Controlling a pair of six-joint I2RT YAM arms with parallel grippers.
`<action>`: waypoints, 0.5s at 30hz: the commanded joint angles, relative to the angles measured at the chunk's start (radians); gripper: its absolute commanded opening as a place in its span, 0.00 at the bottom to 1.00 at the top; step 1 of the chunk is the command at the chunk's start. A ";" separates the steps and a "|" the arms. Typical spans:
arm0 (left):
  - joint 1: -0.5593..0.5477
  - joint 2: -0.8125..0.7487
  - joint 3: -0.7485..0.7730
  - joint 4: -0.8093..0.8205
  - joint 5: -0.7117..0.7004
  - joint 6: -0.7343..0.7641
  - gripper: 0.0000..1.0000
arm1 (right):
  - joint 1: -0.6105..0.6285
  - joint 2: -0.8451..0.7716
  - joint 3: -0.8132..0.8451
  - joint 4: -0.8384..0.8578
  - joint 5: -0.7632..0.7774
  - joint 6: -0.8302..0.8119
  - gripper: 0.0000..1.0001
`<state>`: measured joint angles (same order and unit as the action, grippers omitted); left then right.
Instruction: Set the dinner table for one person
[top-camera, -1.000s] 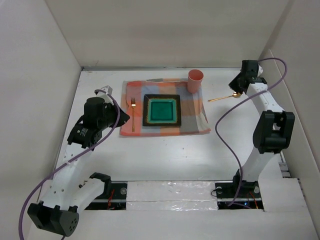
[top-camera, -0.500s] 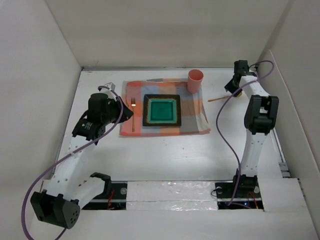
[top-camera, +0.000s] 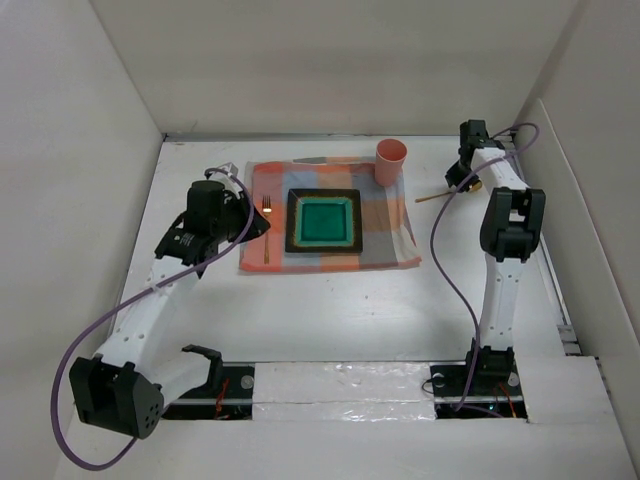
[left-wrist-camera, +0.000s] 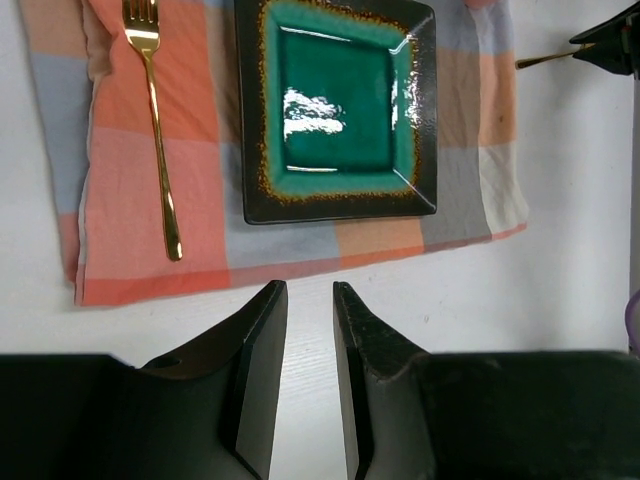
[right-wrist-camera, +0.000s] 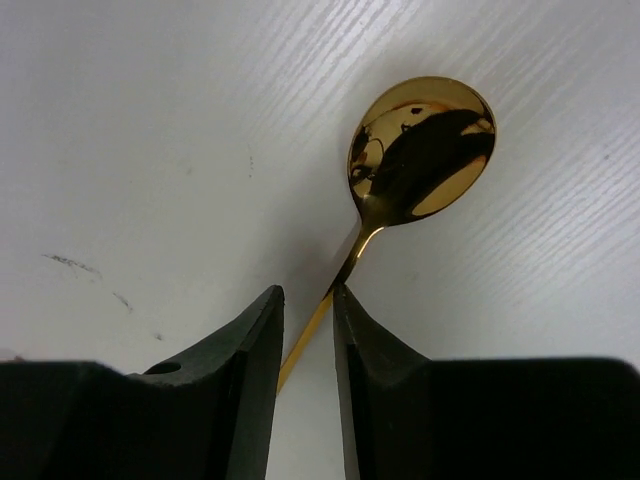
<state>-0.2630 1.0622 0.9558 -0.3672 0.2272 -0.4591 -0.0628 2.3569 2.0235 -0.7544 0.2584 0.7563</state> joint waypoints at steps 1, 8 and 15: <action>-0.005 0.018 0.056 0.045 -0.005 0.025 0.23 | 0.015 0.033 0.072 -0.074 0.039 0.037 0.29; -0.005 0.047 0.109 0.027 -0.087 0.072 0.22 | 0.037 0.065 0.041 -0.184 0.028 0.101 0.15; -0.005 0.022 0.083 0.019 -0.112 0.100 0.21 | 0.027 -0.057 -0.109 -0.089 0.034 0.074 0.00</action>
<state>-0.2630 1.1149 1.0241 -0.3634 0.1326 -0.3885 -0.0330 2.3360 1.9747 -0.8116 0.2771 0.8352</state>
